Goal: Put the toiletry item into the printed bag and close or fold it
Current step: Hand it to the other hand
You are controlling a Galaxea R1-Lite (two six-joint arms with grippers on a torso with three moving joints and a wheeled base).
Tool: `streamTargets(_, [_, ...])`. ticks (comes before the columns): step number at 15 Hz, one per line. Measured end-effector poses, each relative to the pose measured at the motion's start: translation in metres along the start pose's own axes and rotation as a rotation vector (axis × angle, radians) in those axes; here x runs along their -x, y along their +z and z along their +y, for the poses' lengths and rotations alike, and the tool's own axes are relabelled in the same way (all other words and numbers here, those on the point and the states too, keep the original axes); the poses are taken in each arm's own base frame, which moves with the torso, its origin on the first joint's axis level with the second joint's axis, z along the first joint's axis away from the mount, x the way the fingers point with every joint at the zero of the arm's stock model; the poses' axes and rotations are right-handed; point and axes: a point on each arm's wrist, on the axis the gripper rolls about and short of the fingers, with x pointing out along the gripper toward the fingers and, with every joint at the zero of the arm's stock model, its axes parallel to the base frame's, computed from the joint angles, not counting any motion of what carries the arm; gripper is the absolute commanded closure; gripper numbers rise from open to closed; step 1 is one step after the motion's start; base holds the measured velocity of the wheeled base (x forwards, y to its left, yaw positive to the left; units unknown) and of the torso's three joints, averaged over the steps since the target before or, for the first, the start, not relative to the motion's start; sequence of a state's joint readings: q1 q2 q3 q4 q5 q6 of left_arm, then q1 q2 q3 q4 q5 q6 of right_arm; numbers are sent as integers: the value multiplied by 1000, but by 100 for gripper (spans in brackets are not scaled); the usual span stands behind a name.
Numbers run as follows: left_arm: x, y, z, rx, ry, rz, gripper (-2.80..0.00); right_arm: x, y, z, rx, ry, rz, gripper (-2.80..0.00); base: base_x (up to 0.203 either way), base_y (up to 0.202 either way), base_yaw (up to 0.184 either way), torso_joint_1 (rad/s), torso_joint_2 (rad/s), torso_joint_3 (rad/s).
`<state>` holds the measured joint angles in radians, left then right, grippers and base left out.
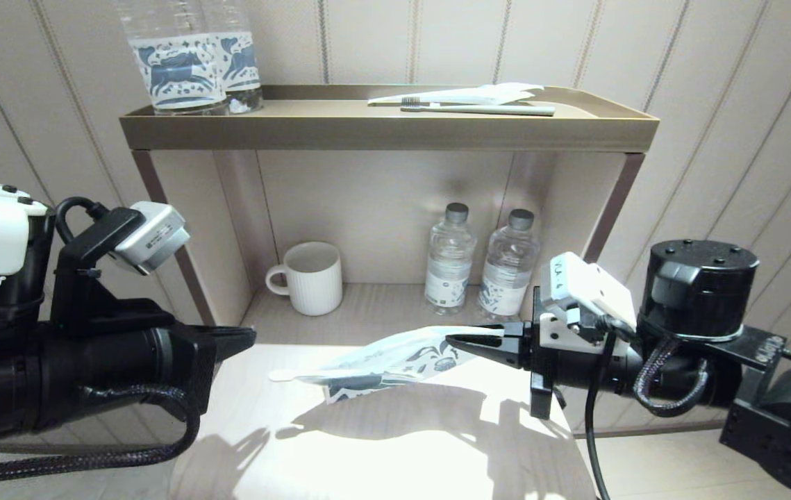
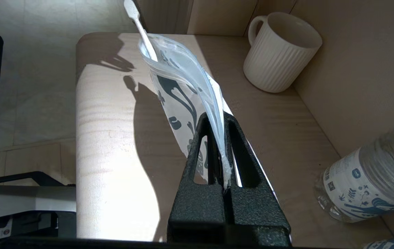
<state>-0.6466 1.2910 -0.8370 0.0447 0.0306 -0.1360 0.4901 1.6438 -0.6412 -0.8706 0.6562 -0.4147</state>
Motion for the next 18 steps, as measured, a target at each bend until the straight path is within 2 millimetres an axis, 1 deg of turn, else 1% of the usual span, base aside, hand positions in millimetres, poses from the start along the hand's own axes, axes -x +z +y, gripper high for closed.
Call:
streamTargets(4, [-15,-6,5,9,16,-14,0,3,2,-2,4,-12,-5,0,0,0,0,0,0,0])
streamTargets(9, [-28,-18,11,55,42,33,0,5,3,-6,9,-30,-8,0,0,0,0,0,0,0])
streamTargets(12, [-41,-20,12,62,39,12,0,6,5,-7,13,-31,-12,0,0,0,0,0,0,0])
streamTargets(15, [-52,-26,12,62,33,52,0,7,6,-7,16,-33,-15,0,0,0,0,0,0,0])
streamTargets(18, [-59,-29,12,66,15,82,0,8,7,-6,18,-34,-18,0,0,0,0,0,0,0])
